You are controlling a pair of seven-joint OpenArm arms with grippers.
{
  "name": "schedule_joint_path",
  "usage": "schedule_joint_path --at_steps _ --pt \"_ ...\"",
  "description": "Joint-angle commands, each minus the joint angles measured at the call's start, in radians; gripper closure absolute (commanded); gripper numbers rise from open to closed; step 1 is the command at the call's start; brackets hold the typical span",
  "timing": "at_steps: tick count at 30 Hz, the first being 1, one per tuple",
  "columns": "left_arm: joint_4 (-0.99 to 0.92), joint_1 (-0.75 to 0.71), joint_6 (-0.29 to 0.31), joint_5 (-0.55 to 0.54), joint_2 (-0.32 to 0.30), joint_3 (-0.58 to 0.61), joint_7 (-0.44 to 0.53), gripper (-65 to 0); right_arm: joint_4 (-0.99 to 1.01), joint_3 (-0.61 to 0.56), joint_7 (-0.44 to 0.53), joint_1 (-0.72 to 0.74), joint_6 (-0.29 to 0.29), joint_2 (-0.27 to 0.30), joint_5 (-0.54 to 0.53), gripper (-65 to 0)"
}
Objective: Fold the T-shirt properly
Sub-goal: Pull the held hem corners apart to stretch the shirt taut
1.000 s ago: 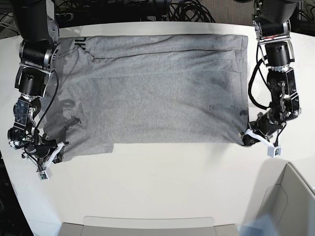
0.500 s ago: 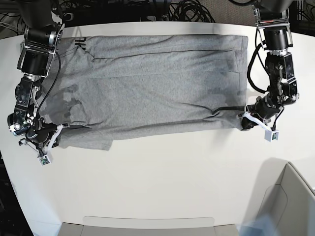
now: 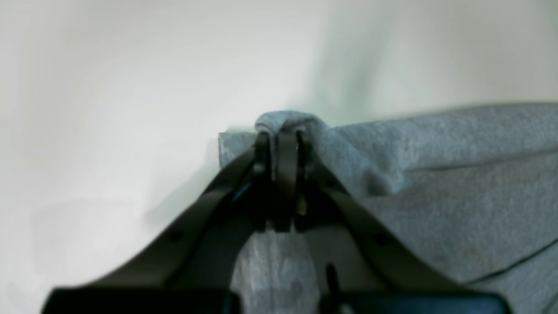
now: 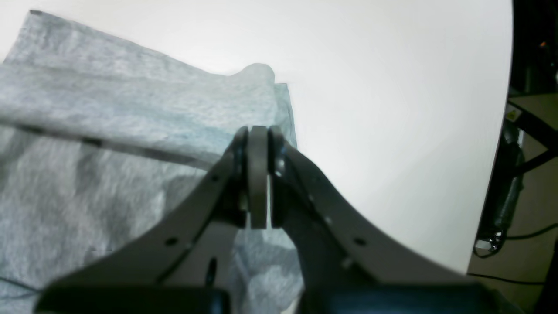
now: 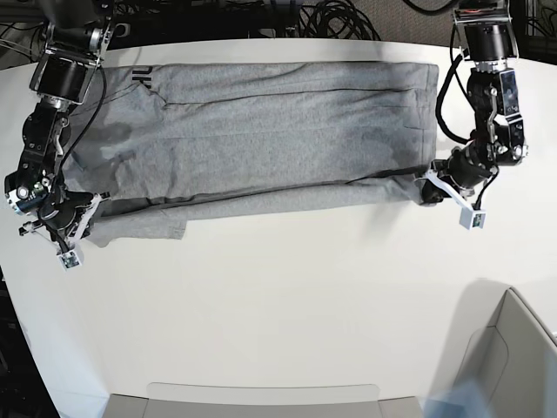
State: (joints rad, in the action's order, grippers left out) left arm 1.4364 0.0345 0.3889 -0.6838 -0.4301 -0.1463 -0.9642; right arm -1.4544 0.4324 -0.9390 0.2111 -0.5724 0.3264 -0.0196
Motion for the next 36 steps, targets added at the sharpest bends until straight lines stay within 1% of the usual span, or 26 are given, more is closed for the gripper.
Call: schedule_joint_path --at_steps 1,4,6,8,9,11,13,14,16,24,29,36 --pt "0.023 0.0 0.0 -0.012 -0.017 -0.009 0.015 0.0 -0.03 0.006 0.013 0.007 -0.002 0.018 -0.001 0.0" --pt "0.053 -0.037 0.0 -0.012 -0.017 -0.048 0.015 0.0 -0.055 0.007 0.011 -0.022 -0.002 0.018 -0.001 0.0" --pt "0.083 -0.066 0.0 -0.014 -0.016 -0.085 0.015 0.0 -0.062 0.03 0.01 -0.039 -0.002 0.018 -0.001 0.0" --pt "0.117 -0.087 0.0 -0.012 -0.016 -0.106 -0.019 0.0 -0.079 0.053 -0.036 -0.042 -0.007 0.018 -0.001 0.0" --pt "0.132 -0.094 0.0 -0.012 -0.016 -0.117 -0.045 0.0 -0.085 0.061 -0.064 -0.042 -0.021 0.018 -0.001 0.0" --pt "0.154 -0.095 0.003 -0.012 -0.016 -0.138 -0.088 0.0 -0.107 0.084 -0.101 -0.042 -0.076 0.018 0.0 0.0" --pt "0.162 -0.095 0.003 -0.012 -0.014 -0.144 -0.109 0.0 -0.131 0.102 -0.125 -0.042 -0.114 0.015 0.005 0.0" --pt "0.162 -0.095 0.003 -0.012 -0.014 -0.144 -0.115 0.0 -0.142 0.108 -0.133 -0.046 -0.123 0.015 0.005 0.0" --pt "0.162 -0.097 0.003 -0.012 -0.014 -0.14 -0.12 0.0 -0.164 0.11 -0.137 -0.063 -0.125 0.015 0.005 0.0" --pt "0.195 -0.184 0.003 -0.012 -0.014 -0.143 -0.12 0.0 -0.223 0.112 -0.137 -0.147 -0.125 0.018 0.005 0.0" --pt "0.261 -0.226 0.002 -0.012 -0.014 -0.143 -0.12 0.0 -0.225 0.112 -0.137 -0.164 -0.125 0.02 0.005 0.0" --pt "0.258 -0.222 0.002 -0.012 -0.014 -0.135 -0.12 0.0 -0.231 0.105 -0.133 -0.149 -0.125 0.015 -0.001 0.0"
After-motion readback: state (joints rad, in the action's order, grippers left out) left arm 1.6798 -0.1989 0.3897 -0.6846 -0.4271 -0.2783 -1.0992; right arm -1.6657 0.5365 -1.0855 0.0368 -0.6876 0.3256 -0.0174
